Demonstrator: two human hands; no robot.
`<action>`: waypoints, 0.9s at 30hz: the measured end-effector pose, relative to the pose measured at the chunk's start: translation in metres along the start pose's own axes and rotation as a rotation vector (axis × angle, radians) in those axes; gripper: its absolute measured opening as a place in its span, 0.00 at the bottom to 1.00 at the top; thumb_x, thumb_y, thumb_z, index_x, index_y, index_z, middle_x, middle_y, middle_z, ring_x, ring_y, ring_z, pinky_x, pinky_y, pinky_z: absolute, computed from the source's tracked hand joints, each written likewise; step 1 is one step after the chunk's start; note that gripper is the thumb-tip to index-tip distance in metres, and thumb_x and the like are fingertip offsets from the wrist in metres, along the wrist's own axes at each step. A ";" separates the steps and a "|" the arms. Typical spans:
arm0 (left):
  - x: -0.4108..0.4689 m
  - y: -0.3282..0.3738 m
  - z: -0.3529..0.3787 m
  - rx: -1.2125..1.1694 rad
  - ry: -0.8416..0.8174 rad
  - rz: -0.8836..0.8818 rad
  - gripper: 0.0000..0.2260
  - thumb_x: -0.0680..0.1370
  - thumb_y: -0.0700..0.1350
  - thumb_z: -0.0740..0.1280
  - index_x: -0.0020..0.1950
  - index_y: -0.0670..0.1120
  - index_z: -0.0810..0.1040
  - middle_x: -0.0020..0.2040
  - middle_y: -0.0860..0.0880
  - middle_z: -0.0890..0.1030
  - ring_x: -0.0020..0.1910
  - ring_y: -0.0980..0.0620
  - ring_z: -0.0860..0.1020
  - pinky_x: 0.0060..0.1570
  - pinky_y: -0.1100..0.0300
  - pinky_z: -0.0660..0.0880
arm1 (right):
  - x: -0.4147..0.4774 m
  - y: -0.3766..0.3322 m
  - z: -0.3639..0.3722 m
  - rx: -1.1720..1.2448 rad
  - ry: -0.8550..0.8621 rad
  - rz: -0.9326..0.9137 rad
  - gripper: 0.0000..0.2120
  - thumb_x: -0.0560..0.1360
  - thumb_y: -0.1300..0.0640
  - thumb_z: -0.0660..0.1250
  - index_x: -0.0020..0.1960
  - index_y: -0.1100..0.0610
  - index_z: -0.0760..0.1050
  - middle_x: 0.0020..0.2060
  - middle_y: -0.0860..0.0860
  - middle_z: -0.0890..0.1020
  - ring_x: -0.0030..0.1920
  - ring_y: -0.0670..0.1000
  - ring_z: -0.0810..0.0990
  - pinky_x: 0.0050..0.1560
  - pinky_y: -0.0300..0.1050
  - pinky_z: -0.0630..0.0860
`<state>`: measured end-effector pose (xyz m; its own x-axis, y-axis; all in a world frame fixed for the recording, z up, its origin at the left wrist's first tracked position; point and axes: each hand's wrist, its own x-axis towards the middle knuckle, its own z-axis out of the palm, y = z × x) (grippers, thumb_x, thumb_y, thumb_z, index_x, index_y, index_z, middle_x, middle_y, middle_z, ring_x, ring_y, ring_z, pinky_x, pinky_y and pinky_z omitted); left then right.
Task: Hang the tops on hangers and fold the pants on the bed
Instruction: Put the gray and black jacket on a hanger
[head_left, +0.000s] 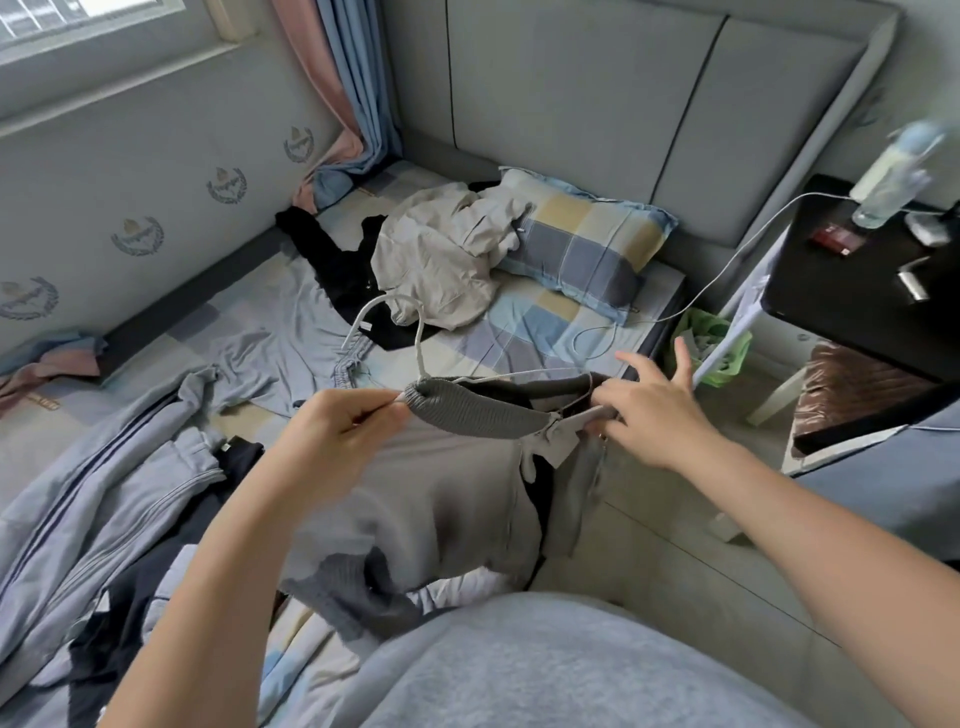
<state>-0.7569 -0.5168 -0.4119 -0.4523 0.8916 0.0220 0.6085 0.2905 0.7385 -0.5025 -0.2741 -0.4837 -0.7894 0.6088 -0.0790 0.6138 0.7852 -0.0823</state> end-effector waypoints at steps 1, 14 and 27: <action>0.001 -0.001 0.000 0.023 -0.007 -0.005 0.10 0.81 0.47 0.68 0.45 0.43 0.82 0.26 0.54 0.67 0.24 0.59 0.62 0.24 0.67 0.59 | 0.002 0.004 -0.004 0.014 0.002 0.015 0.07 0.79 0.46 0.65 0.42 0.41 0.72 0.49 0.33 0.76 0.75 0.49 0.61 0.72 0.64 0.30; 0.016 0.020 0.056 0.162 -0.022 -0.042 0.17 0.81 0.45 0.64 0.33 0.43 0.68 0.27 0.49 0.69 0.31 0.49 0.67 0.35 0.51 0.68 | -0.007 -0.065 -0.113 0.519 0.355 -0.250 0.09 0.75 0.58 0.66 0.40 0.62 0.77 0.34 0.54 0.78 0.36 0.53 0.73 0.37 0.47 0.68; 0.015 0.028 0.053 -0.257 0.317 0.226 0.13 0.82 0.47 0.65 0.38 0.46 0.73 0.28 0.48 0.67 0.28 0.52 0.63 0.28 0.55 0.63 | -0.033 -0.079 -0.123 0.617 0.046 -0.419 0.07 0.77 0.58 0.70 0.54 0.52 0.79 0.65 0.44 0.75 0.67 0.41 0.70 0.68 0.37 0.62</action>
<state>-0.7118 -0.4770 -0.4265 -0.5283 0.7611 0.3763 0.5511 -0.0298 0.8339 -0.5265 -0.3416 -0.3523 -0.9501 0.2870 0.1218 0.1458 0.7543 -0.6402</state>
